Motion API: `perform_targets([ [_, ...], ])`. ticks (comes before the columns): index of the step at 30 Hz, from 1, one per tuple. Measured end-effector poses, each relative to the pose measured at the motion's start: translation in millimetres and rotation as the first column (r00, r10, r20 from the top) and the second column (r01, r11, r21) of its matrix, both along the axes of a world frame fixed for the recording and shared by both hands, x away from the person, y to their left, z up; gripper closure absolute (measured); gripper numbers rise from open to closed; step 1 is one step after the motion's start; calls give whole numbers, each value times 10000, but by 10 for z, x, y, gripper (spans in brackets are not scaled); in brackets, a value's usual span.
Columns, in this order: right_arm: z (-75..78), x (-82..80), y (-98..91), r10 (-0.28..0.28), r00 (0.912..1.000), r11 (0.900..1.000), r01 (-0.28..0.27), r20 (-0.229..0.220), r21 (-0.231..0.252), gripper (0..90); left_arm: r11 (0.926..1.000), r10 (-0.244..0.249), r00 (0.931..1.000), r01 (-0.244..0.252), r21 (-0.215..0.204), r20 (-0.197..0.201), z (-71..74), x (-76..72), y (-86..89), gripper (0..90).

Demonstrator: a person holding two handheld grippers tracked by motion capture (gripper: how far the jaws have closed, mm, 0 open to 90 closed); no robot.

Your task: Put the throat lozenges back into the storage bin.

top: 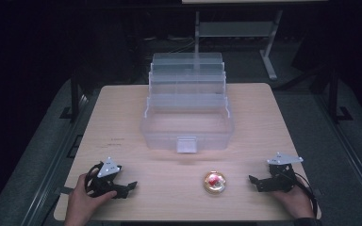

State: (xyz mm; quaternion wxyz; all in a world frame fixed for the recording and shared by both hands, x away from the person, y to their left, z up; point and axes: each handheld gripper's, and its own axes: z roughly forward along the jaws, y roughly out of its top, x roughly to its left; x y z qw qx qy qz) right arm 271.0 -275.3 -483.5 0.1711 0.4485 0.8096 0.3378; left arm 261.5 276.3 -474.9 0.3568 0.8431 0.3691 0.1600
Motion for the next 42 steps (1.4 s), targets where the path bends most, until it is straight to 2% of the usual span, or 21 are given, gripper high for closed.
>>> perform_targets([
  [9, 6, -1, 3, -3, 10000, 10000, 3, -56, -24, 4, 10000, 37, 10000, -37, -9, 5, -1, 4, -3, 107],
  [13, 33, 1, 17, 19, 9994, 9998, -26, -347, -190, 5, 10000, 36, 10000, -36, -3, 11, -1, 3, -4, 107],
  [14, 55, 2, 22, 59, 9984, 9995, -76, -563, -307, 5, 10000, 39, 10000, -39, -6, 9, -1, 3, -4, 107],
  [18, 76, -8, 29, 88, 9970, 9994, -113, -769, -323, 6, 10000, 37, 10000, -37, -2, 13, -1, 4, -3, 107],
  [36, 245, -26, 23, 334, 9943, 9987, -371, -1008, -356, 7, 10000, 36, 10000, -36, -3, 7, -1, 4, -3, 107],
  [42, 286, -19, 23, 442, 9928, 9975, -501, -1116, -505, 7, 10000, 39, 10000, -39, -8, 7, -1, 4, -3, 107],
])
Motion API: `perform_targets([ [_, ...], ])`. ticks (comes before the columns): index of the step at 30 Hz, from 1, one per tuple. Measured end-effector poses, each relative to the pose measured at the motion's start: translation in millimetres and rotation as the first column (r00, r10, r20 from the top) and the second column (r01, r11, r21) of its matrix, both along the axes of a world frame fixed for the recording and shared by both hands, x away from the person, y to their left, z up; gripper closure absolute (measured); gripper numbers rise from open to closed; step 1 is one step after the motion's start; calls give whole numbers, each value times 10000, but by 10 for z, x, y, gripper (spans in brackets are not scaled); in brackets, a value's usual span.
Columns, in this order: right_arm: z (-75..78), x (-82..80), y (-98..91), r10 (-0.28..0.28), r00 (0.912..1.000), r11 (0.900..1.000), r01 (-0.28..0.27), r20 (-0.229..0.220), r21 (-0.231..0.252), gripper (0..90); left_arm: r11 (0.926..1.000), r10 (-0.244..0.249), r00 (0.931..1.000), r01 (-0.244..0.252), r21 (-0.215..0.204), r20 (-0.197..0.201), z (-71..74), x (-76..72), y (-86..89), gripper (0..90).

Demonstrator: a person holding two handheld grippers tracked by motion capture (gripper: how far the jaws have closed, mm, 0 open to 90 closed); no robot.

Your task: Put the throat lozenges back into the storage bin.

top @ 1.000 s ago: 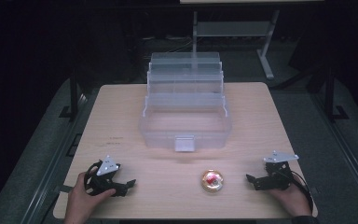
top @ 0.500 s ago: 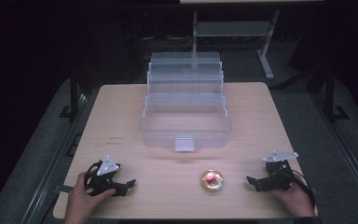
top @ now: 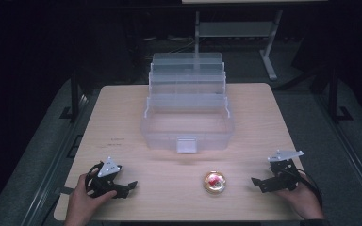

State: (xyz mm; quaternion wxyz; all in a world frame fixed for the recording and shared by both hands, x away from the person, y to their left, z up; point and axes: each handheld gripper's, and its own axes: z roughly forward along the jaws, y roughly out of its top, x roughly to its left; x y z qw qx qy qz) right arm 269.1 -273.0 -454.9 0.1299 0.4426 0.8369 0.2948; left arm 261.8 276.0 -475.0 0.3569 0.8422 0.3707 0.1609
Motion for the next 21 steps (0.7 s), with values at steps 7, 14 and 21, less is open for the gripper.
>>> perform_targets([
  [7, 48, -8, 24, 183, 9998, 9998, -183, -81, -35, 7, 10000, 1, 10000, -1, 6, -2, 0, 0, 0, 107],
  [14, 118, -27, 68, 352, 9993, 9994, -352, -102, -44, 7, 10000, -2, 10000, 2, 5, -2, 0, 0, 0, 107],
  [21, 160, -36, 125, 576, 9983, 9983, -576, -116, -22, 7, 10000, 0, 10000, 0, 1, -3, 0, 0, 0, 107],
])
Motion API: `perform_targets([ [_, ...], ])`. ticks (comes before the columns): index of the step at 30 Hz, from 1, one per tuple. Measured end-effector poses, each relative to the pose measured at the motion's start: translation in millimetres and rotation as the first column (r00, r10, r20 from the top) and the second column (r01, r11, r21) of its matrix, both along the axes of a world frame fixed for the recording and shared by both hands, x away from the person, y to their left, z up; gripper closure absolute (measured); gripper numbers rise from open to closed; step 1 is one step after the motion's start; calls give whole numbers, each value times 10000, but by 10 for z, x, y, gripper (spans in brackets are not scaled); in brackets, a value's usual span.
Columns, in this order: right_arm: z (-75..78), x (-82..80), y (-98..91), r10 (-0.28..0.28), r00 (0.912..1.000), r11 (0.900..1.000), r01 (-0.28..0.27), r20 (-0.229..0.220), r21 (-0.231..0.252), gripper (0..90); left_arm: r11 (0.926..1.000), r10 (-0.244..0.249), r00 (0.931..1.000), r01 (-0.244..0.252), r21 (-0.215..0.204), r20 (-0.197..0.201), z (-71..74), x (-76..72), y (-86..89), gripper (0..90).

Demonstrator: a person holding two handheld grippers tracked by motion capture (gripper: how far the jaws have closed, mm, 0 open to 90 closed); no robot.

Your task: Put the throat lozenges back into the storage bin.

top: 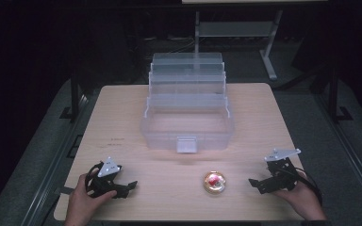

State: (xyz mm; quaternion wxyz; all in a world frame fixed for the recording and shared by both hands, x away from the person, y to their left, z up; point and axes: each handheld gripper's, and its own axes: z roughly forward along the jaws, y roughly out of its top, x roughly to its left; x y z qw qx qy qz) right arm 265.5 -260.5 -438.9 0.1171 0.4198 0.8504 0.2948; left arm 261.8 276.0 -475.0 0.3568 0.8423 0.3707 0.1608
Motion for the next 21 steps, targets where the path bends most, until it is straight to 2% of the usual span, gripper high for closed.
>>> perform_targets([
  [21, 56, 5, 146, 533, 9986, 9985, -534, -72, -92, 7, 10000, 13, 10000, -13, -24, 1, -1, 0, -1, 107],
])
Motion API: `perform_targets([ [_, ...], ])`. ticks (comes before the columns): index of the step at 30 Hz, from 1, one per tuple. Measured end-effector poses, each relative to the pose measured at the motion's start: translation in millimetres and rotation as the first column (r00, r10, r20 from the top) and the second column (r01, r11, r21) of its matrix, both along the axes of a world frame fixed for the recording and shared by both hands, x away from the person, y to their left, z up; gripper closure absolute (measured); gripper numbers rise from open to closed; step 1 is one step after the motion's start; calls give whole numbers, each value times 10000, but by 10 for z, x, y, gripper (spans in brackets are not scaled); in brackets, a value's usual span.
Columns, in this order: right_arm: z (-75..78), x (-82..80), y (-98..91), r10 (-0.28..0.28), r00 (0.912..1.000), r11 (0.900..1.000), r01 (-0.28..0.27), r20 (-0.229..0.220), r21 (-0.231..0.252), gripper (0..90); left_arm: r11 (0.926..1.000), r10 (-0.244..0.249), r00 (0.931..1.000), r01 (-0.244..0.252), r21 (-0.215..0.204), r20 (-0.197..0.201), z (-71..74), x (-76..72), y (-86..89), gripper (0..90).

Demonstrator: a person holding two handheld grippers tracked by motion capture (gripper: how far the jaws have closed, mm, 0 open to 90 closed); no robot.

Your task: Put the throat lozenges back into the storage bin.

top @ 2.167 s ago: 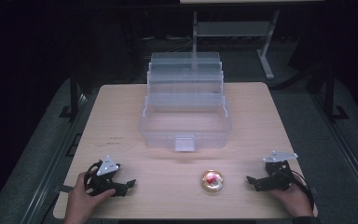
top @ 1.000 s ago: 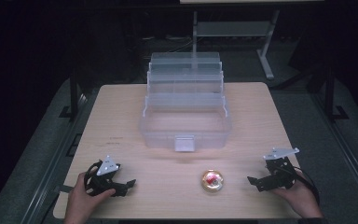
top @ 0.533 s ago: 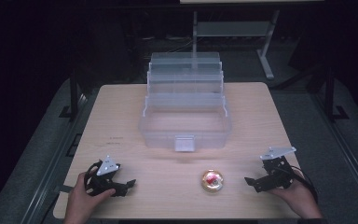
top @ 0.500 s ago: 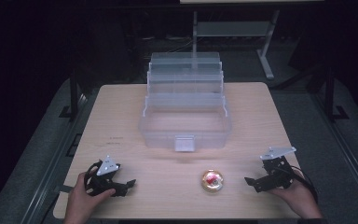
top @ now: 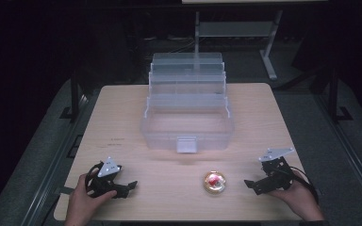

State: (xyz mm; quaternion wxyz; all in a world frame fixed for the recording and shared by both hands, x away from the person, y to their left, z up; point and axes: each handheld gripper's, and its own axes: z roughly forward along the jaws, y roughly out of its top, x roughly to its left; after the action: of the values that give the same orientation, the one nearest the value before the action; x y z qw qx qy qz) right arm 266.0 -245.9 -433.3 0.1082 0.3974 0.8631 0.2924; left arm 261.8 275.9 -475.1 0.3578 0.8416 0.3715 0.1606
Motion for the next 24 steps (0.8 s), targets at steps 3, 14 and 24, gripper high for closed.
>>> perform_targets([
  [3, 2, 0, 29, 47, 10000, 10000, -47, -28, -7, 7, 10000, -1, 10000, 1, -6, 0, 0, 0, 0, 107],
  [14, 20, 5, 107, 314, 9995, 9995, -315, -46, -41, 7, 10000, 15, 10000, -15, -19, 0, -1, -1, -1, 107],
  [24, 21, 11, 193, 550, 9984, 9985, -551, -96, -41, 7, 10000, 10, 10000, -10, -14, 6, -1, 0, -1, 107],
])
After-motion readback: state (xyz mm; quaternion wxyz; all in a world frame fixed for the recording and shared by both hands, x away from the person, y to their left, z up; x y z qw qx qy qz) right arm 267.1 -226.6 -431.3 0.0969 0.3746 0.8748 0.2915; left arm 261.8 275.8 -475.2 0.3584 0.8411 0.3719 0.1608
